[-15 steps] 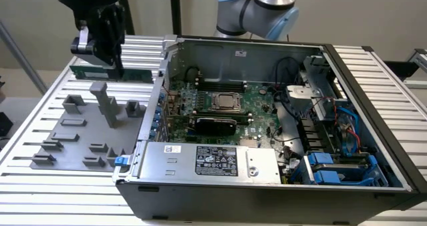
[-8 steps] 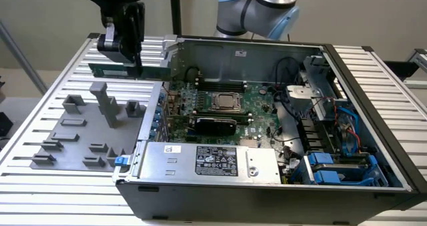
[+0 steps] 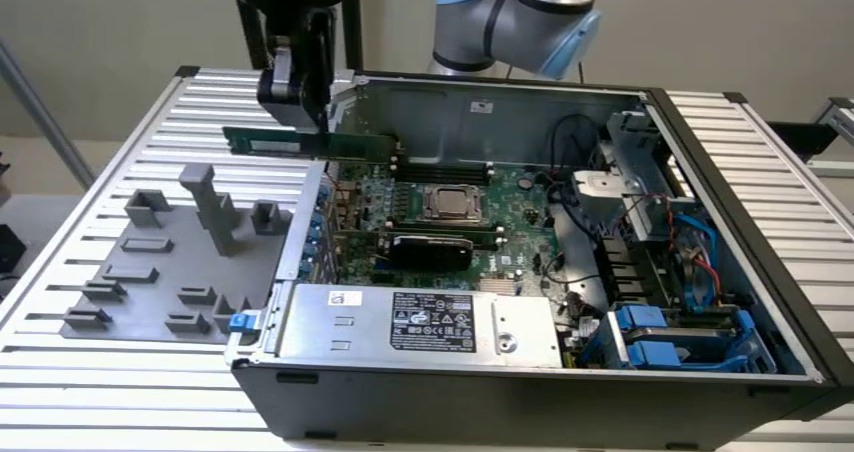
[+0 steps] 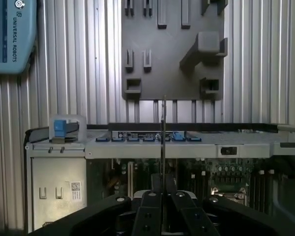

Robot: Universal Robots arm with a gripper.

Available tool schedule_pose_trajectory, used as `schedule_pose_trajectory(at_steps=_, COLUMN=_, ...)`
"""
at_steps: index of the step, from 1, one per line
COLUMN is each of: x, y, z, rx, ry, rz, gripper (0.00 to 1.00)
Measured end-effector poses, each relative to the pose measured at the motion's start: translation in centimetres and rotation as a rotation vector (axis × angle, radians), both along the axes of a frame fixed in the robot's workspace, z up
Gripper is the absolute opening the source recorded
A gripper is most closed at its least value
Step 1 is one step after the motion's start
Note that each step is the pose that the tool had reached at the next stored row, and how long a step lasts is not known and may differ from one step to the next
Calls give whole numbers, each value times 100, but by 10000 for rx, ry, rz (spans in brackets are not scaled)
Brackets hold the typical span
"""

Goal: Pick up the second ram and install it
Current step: 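Pick up the second ram and move it above second insertion slot, then insert the second ram into the second slot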

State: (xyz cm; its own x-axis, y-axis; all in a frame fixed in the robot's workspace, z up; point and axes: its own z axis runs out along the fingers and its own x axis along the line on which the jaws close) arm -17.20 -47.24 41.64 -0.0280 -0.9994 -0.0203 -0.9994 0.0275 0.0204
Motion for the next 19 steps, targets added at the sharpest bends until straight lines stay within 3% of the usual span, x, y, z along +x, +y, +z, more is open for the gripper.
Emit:
schedule_pose_trajectory(at_steps=6, x=275, y=38, z=-6, rx=0, ry=-1, rz=0, gripper=0)
schedule_pose_trajectory(at_steps=10, x=455, y=88, z=-21, rx=0, ry=-1, rz=0, gripper=0)
schedule_pose_trajectory(at_steps=19, x=797, y=327, z=-162, rx=0, ry=-1, rz=0, gripper=0)
